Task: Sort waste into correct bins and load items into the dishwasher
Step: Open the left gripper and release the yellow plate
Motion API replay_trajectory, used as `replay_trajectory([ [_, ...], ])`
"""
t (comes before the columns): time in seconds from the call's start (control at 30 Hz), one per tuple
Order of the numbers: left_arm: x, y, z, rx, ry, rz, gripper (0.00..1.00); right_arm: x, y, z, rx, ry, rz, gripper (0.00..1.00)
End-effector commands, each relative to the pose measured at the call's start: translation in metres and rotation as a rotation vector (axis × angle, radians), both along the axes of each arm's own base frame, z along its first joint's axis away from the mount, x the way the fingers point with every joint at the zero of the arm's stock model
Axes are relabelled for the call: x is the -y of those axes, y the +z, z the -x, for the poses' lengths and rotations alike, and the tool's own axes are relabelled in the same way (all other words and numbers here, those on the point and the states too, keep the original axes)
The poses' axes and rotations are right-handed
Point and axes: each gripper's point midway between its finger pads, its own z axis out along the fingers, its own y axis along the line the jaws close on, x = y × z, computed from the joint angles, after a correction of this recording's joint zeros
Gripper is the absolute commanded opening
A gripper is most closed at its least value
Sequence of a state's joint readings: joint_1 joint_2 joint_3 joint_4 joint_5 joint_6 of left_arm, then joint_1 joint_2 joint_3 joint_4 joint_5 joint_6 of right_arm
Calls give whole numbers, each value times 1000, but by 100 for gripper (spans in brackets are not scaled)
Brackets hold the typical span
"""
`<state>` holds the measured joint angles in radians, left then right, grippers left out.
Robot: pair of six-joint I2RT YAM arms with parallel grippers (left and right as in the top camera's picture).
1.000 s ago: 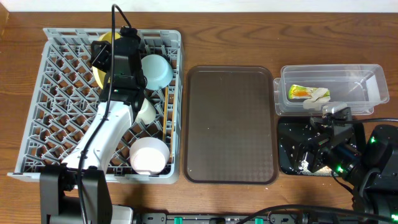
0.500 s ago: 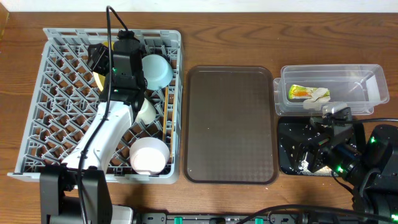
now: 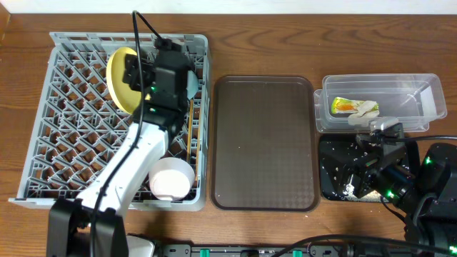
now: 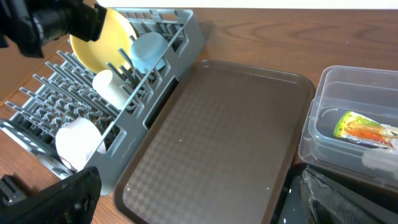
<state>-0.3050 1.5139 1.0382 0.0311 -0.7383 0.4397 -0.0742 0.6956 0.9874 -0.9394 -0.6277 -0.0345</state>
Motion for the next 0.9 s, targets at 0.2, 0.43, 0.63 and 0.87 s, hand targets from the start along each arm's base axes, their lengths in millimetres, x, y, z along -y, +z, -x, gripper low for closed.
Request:
replay_trajectory([
  [0.2, 50, -23, 17, -34, -73, 251, 86, -2, 5, 1, 18, 11, 8, 99],
  [0.43, 50, -25, 18, -43, -74, 247, 91, -2, 5, 1, 18, 12, 8, 99],
  [0.63, 50, -25, 18, -43, -74, 247, 92, -2, 5, 1, 18, 11, 8, 99],
  [0.87, 50, -25, 18, -43, -74, 247, 93, -2, 5, 1, 18, 11, 8, 99],
])
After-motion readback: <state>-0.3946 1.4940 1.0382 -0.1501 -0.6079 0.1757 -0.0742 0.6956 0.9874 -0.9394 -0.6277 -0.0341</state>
